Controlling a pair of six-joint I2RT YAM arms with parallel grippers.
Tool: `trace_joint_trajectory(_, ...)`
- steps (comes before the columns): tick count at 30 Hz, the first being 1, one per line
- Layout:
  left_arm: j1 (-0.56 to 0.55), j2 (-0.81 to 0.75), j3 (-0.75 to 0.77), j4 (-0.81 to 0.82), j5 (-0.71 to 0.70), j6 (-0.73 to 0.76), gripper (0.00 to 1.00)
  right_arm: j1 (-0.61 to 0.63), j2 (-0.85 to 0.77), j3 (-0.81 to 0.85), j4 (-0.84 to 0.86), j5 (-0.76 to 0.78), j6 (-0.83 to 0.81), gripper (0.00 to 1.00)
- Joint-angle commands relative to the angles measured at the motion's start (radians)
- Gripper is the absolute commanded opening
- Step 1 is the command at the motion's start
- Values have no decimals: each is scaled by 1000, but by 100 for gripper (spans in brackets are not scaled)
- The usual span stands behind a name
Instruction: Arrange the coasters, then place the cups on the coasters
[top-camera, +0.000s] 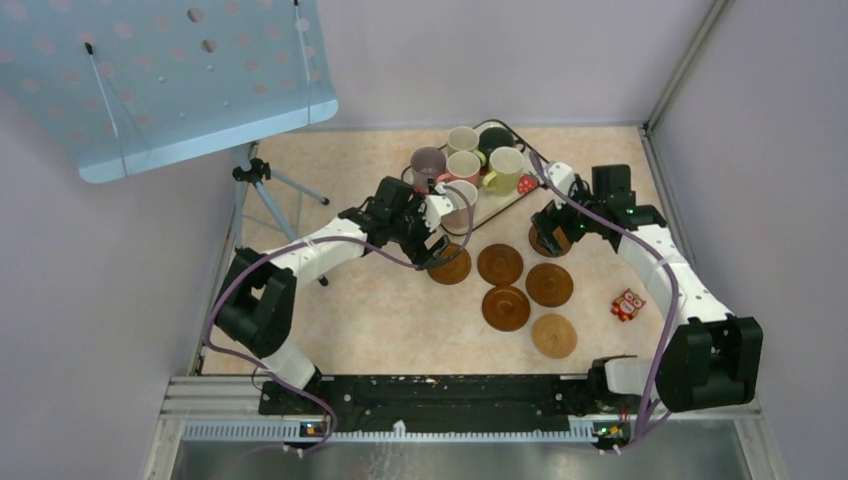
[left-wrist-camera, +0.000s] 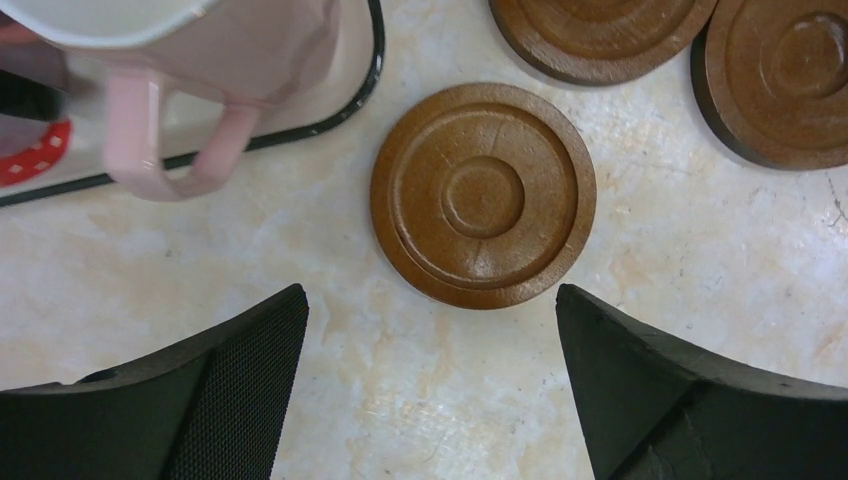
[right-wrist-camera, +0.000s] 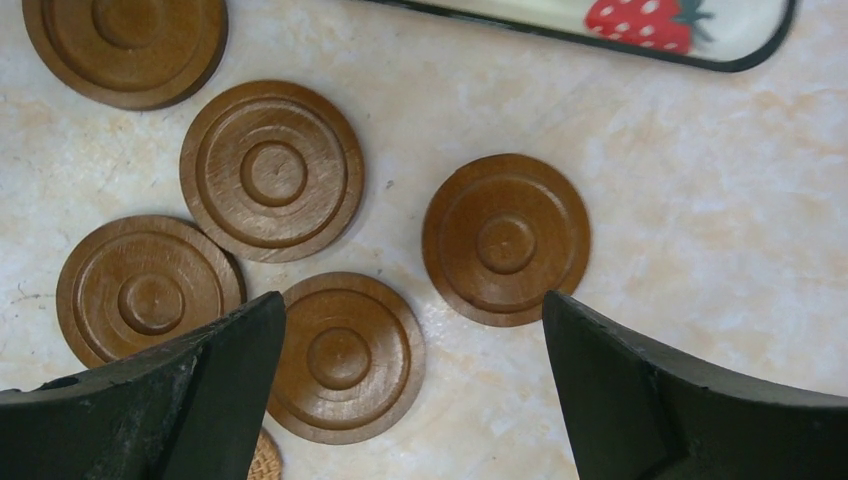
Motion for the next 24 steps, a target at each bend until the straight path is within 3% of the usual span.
trace_joint_trajectory(1,-11,-19,-52,94,33,-12,98,42,40,-88,87,-36,6,98)
trace_joint_trajectory(12,-52,75,-43,200,-54,-131,90,133,76,-184,353,74,249,89)
trace_joint_trajectory(24,-82,151,-49,230,-160,-134,83,238,223,-164,423,145,269,81)
